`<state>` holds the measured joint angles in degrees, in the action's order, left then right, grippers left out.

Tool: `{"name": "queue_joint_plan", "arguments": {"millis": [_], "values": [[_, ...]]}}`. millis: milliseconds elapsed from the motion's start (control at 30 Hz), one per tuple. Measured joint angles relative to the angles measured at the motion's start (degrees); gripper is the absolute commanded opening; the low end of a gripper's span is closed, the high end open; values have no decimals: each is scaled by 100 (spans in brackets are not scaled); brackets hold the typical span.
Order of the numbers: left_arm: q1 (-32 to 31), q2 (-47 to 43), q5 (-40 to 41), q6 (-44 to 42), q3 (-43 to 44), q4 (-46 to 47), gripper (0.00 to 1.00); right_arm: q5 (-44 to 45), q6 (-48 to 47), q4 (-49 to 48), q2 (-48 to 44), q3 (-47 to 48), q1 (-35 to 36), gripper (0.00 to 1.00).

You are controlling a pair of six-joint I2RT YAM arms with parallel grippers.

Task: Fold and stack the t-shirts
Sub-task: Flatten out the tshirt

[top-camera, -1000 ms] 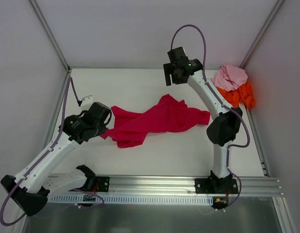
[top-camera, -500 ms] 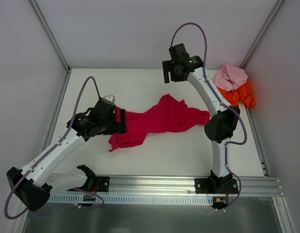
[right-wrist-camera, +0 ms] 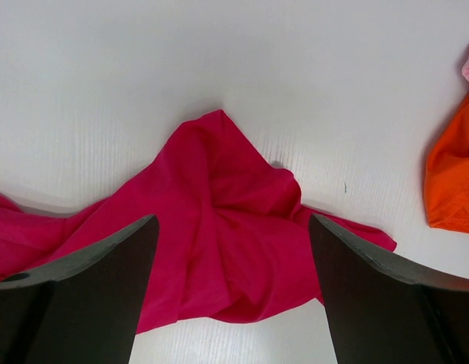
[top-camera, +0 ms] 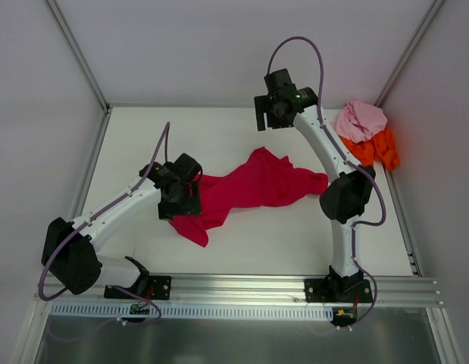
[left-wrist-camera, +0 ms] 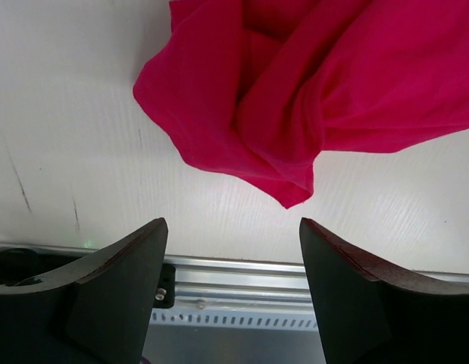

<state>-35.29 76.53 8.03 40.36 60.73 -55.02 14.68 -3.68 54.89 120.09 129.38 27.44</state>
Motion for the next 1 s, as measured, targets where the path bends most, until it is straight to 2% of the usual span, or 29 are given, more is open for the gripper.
{"name": "queue_joint_plan", "arguments": {"millis": [100, 333, 500, 767, 1000], "values": [[4, 4, 68, 149, 98, -199, 62, 0, -9, -17, -2, -120, -7, 85], [260, 11, 188, 374, -15, -55, 53, -20, -44, -17, -4, -461, -85, 85], [693, -122, 273, 450, -708, 146, 54, -42, -61, -48, -59, -645, -173, 85], [1154, -105, 365, 387, -769, 470, 53, -74, -107, -72, -267, -944, -236, 85], [1502, -116, 229, 52, -1150, 1309, 52, -105, -162, -96, -378, -1032, -243, 86]]}}
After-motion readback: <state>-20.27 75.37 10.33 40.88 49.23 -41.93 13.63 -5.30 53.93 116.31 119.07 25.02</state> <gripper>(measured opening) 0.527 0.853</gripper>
